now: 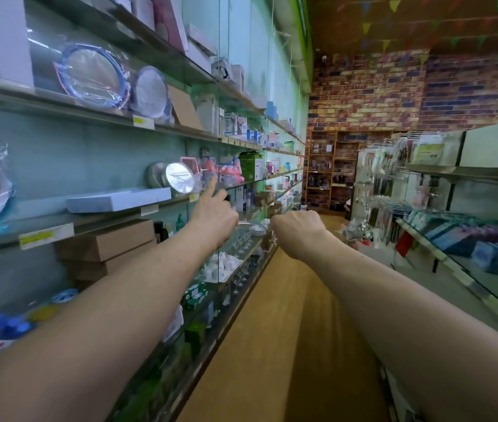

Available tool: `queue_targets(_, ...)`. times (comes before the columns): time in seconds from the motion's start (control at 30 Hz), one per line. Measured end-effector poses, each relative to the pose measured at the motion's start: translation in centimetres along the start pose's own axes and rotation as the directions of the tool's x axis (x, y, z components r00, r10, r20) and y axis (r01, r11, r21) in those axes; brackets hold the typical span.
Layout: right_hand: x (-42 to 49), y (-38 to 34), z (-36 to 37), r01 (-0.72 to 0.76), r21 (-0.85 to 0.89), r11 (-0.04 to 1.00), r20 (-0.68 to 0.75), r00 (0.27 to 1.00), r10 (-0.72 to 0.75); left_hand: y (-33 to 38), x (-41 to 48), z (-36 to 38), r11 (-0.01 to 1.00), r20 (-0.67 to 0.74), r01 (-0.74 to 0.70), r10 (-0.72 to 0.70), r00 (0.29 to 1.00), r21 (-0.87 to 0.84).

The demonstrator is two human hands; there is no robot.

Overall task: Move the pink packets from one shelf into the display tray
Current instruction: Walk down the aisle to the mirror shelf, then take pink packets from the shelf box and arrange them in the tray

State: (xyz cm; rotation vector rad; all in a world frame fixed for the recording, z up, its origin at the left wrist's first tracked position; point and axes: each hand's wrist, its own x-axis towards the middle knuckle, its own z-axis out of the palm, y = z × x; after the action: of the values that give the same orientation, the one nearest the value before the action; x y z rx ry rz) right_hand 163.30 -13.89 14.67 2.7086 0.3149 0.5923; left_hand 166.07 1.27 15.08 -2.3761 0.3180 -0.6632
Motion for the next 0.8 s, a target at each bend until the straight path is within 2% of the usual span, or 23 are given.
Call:
queue_targets(0.37, 16.4, 1.9, 5.2, 0.060, 0.004, 0.998, -0.026, 0.998, -0.060, -3.2, 13.4, 7.9, 0.998, 0.028, 0.043, -0.045, 0.999, 0.056)
queue_targets(0.57, 22.8, 1.1, 8.1, 0.108, 0.038, 0.993, -0.052, 0.993, -0.106, -5.5, 17.1, 11.8, 0.992, 0.045, 0.075, -0.080, 0.996, 0.104)
queue_targets(0.8, 30.3, -1.0, 9.9, 0.209, 0.094, 0.973, -0.155, 0.969, -0.193, -8.4, 21.0, 17.5, 0.981, 0.084, 0.139, -0.151, 0.985, 0.132)
